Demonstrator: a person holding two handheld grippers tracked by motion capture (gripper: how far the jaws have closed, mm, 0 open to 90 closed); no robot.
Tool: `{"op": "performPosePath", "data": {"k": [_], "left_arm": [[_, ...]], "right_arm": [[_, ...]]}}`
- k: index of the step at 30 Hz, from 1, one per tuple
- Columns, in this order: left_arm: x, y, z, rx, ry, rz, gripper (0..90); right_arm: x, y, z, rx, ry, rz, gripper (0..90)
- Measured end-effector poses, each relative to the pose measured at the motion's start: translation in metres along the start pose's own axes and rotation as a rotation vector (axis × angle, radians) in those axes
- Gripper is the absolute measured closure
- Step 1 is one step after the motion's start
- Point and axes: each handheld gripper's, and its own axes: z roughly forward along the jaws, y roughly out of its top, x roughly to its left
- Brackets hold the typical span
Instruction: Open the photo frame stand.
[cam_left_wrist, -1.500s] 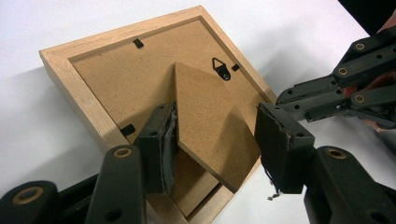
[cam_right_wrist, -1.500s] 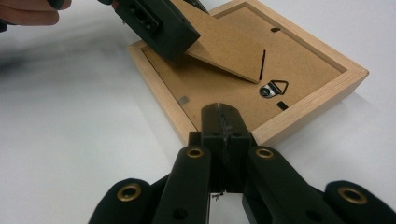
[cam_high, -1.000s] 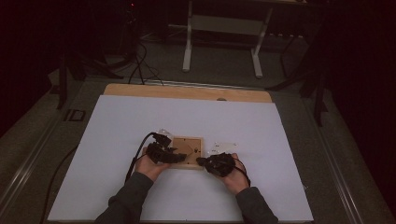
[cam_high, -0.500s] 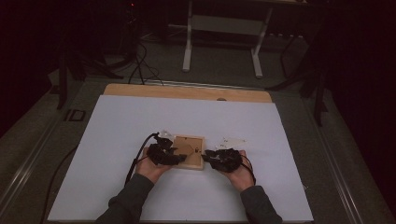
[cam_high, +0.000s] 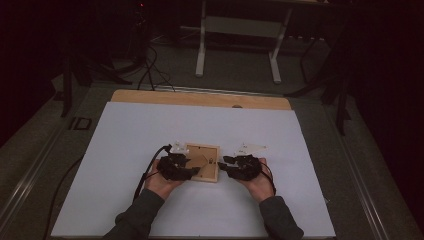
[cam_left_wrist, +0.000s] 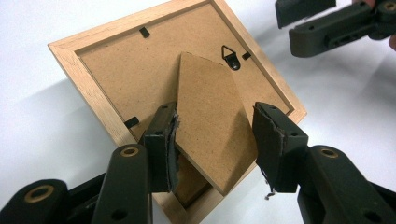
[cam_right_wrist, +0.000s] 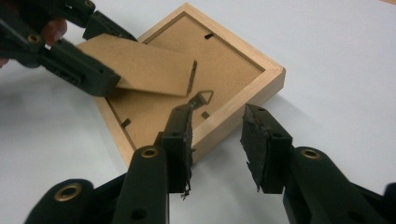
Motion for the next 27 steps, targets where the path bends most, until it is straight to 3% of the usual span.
{"op": "performPosePath", "data": {"k": [20,27], "left_arm": [[-0.012,-0.016,-0.008,-0.089,0.046,0.127,53.8],[-0.019,-0.021,-0.013,-0.126,0.065,0.204,53.8]], "right_arm": [[-0.010,0.013,0.014,0.018,0.023,0.087,44.8],[-0.013,0.015,0.017,0.018,0.059,0.133,38.1]]}}
